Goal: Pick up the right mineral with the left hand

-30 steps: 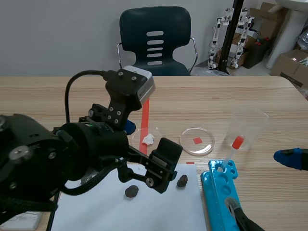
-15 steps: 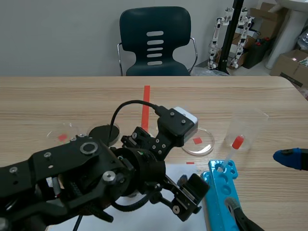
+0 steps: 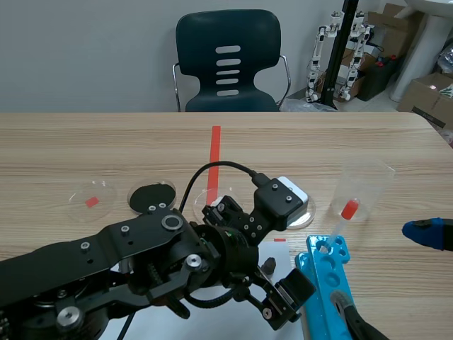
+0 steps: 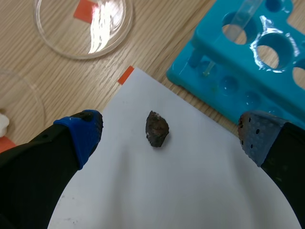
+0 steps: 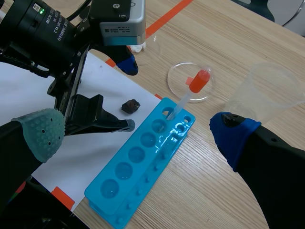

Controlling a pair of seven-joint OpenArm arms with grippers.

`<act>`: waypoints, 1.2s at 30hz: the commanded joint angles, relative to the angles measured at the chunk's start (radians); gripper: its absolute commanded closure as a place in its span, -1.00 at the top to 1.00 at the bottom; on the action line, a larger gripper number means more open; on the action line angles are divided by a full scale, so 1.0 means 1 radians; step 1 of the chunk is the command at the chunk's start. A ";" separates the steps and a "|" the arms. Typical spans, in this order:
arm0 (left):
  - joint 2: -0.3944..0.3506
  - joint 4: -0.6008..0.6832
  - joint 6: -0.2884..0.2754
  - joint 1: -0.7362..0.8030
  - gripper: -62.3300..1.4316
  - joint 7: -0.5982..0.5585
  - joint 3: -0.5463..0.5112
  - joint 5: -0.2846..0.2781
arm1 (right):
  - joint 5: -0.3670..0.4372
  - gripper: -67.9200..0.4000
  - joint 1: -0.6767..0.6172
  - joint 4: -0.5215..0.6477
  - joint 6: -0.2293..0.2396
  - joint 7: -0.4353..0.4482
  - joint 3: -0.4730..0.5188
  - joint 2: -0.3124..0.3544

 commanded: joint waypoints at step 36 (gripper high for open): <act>0.101 -0.261 -0.132 -0.084 0.91 -0.094 -0.007 0.056 | 0.011 0.90 0.011 0.005 0.001 0.011 0.006 0.000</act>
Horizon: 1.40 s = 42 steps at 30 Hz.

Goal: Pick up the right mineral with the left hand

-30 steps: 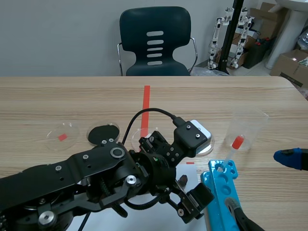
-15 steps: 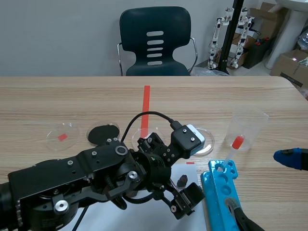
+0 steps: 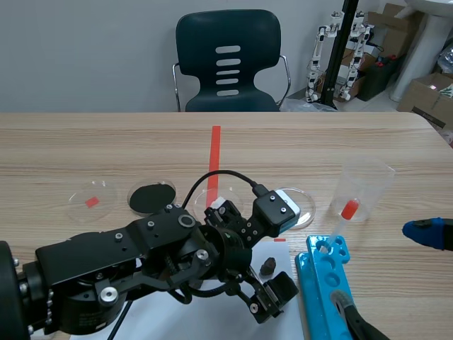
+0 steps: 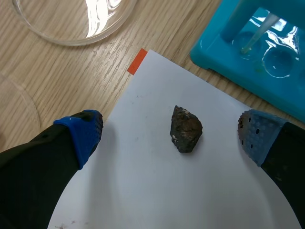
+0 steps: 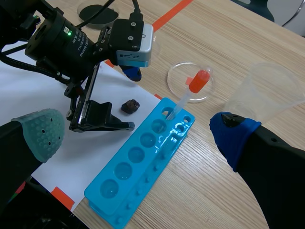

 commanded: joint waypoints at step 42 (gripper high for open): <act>0.015 0.006 -0.023 -0.008 -0.73 0.017 -0.005 0.001 | 0.011 0.90 0.011 0.005 0.001 0.011 0.006 0.000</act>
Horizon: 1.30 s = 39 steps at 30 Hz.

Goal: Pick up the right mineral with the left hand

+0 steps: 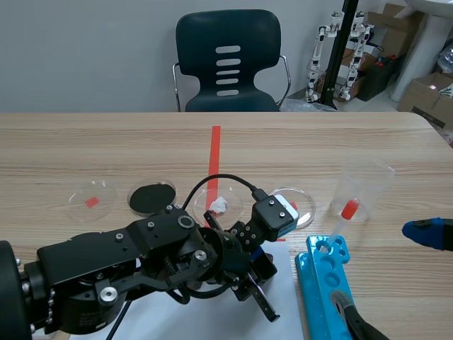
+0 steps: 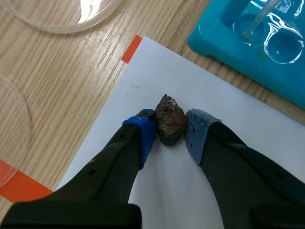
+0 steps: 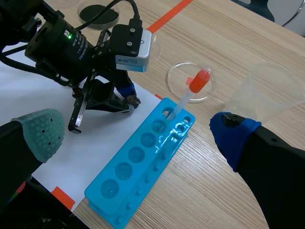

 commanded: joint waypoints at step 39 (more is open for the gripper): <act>-0.575 1.225 -0.050 1.273 -0.74 -0.428 -1.076 -0.013 | 0.011 0.90 0.011 0.005 0.001 0.008 0.006 0.000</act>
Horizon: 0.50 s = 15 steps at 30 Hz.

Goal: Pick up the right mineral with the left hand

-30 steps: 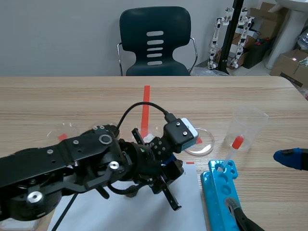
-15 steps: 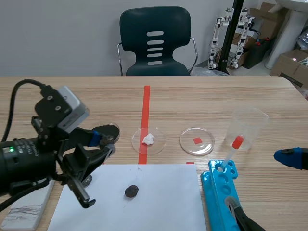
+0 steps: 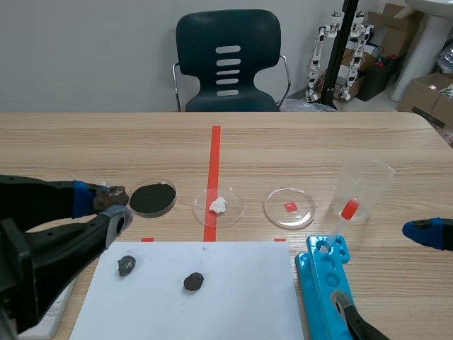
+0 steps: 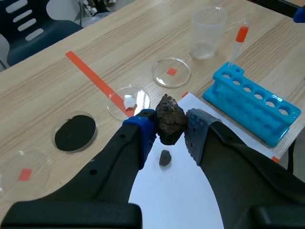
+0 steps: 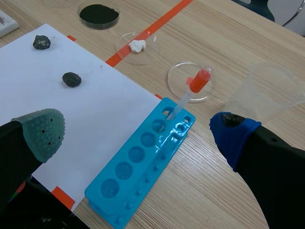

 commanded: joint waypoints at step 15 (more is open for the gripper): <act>0.039 0.011 0.005 0.136 -0.74 -0.152 -0.036 0.079 | 0.011 0.90 0.011 0.005 0.001 0.008 0.006 0.000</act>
